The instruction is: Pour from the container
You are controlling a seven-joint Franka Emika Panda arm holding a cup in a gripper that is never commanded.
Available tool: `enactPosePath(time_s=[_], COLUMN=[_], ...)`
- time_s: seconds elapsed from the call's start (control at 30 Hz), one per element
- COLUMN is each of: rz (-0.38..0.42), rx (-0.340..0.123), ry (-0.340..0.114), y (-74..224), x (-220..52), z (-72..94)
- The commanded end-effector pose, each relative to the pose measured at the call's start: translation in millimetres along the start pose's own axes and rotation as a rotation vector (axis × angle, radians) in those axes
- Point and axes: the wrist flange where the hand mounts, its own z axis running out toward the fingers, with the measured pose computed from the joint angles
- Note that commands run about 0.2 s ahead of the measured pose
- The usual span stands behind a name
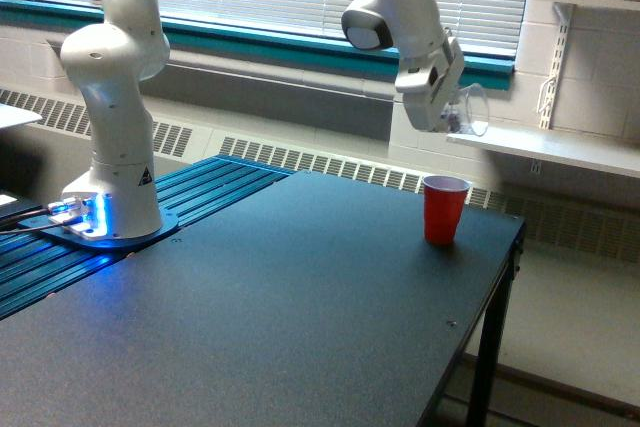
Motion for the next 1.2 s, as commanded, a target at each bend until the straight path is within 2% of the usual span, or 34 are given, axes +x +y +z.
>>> enactPosePath(time_s=[0.03,0.27,0.5,0.87,0.93,1.03,1.2], rz=[-0.072,-0.063,-0.037,0.066,0.091,0.108,0.137], rx=[-0.006,-0.007,-0.009,-0.016,0.004,-0.014,-0.017], ry=[-0.049,-0.092,-0.127,-0.146,-0.151,-0.154,-0.159], y=[5,13,24,48,51,61,70], x=[-30,-47,-50,-41,-38,-37,-33], z=[19.5,34.8,46.7,55.6,54.5,57.8,59.2])
